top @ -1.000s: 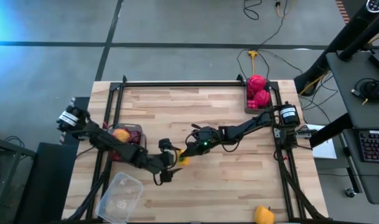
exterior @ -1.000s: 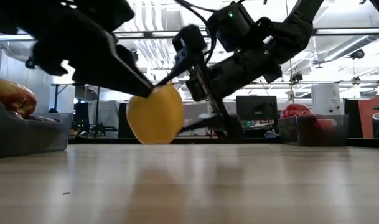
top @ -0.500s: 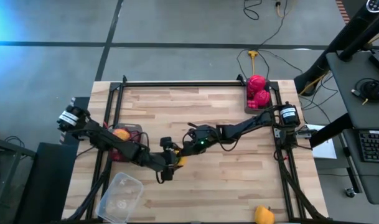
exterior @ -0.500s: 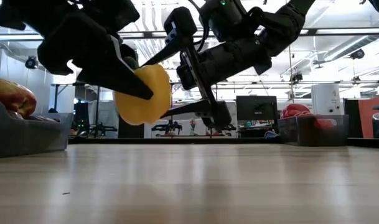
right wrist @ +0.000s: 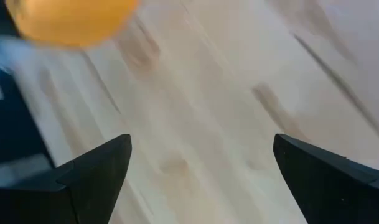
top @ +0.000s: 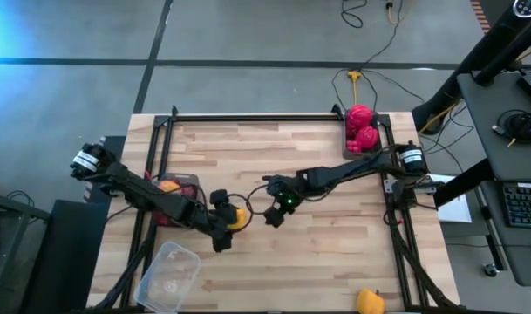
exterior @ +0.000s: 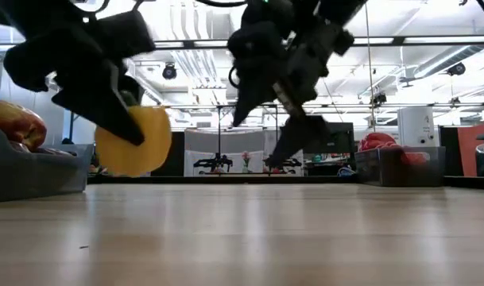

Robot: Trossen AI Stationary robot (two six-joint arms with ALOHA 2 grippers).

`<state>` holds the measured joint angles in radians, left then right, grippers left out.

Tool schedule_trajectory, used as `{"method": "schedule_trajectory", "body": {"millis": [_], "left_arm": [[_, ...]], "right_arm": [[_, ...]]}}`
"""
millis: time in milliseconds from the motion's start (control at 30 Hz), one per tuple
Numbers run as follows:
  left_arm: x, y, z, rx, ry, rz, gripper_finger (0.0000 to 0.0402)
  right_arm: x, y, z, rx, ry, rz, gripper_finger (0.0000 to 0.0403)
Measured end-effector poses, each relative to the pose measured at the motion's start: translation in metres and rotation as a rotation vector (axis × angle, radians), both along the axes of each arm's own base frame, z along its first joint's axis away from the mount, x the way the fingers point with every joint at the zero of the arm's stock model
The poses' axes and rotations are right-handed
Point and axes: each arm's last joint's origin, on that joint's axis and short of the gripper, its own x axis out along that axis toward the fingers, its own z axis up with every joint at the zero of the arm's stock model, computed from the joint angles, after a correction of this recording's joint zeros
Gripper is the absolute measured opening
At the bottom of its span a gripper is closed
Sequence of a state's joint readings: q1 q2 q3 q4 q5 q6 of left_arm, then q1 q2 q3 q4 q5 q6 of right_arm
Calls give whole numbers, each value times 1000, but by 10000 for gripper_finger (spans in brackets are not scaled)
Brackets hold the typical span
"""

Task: Sort produce into baskets
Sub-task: Put the yellow bell pepper into the transparent bin

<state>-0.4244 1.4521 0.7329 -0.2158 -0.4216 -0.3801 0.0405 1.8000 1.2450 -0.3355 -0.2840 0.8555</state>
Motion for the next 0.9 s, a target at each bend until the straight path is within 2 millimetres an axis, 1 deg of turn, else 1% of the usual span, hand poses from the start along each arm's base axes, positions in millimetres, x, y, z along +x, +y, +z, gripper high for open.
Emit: {"method": "schedule_trajectory", "body": {"millis": [33,100,167,200,300,367,467,567,667,733,833,900], "left_arm": [[-2,0,-3,-30,0,29,297],[-5,0,-1,-80,-8,77,298],[-9,-2,8,-115,-11,110,298],[-10,-3,16,-130,-16,119,298],[-14,-7,55,-170,-34,128,298],[-21,-11,78,-187,9,129,298],[-35,-23,101,-257,128,154,298],[-52,-45,116,-352,251,148,298],[-69,-72,122,-411,310,185,298],[-81,-86,121,-450,340,262,298],[-97,-106,111,-500,357,404,298],[-103,-113,104,-523,321,507,298]], "right_arm": [[-2,0,3,-20,29,23,384],[-3,1,8,-56,58,68,384],[-1,6,15,-95,56,102,384],[1,8,20,-112,42,122,384],[4,14,34,-148,-9,181,384],[4,17,41,-155,-7,239,384],[-6,28,51,-176,63,361,384],[-20,41,59,-264,133,449,384],[-29,49,59,-344,160,484,384],[-30,54,57,-364,165,492,384],[-33,68,57,-371,152,523,384],[-37,81,58,-373,146,544,384]]}}
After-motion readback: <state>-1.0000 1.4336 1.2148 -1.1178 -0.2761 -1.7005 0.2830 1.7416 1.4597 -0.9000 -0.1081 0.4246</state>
